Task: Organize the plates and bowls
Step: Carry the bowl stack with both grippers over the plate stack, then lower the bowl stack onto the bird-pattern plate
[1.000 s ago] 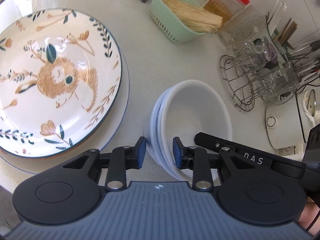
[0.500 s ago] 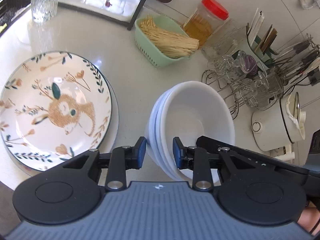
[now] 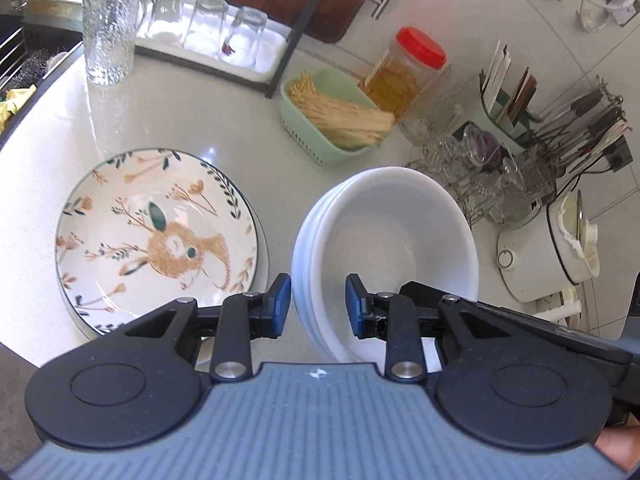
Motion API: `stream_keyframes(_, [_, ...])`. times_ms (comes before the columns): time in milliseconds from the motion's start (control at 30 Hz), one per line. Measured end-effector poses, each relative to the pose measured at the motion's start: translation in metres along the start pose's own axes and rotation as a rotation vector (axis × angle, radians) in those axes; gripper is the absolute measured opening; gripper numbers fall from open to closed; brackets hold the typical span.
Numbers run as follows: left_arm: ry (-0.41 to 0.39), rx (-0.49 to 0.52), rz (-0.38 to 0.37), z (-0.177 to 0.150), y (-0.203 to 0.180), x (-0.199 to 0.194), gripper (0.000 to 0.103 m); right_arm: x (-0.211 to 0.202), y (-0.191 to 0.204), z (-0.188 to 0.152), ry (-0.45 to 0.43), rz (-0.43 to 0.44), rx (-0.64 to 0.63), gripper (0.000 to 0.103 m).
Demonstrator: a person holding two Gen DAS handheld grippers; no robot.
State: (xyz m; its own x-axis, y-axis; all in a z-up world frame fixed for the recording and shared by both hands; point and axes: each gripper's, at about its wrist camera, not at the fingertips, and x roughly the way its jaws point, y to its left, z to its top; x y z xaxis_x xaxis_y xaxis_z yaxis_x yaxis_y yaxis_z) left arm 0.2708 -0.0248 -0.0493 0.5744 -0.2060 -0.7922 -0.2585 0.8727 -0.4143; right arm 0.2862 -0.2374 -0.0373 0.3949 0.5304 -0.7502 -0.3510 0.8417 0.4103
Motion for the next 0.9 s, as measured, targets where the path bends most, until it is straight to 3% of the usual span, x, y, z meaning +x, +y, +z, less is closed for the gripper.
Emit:
stream_keyframes(400, [-0.060,-0.013,-0.011,0.022,0.044,-0.023,0.034,0.020,0.047,0.010,-0.041,0.012,-0.024,0.023])
stream_keyframes(900, [-0.034,-0.013,0.022,0.036,0.138,-0.015,0.034,0.091,0.102,-0.008,0.038,0.016,-0.032,0.023])
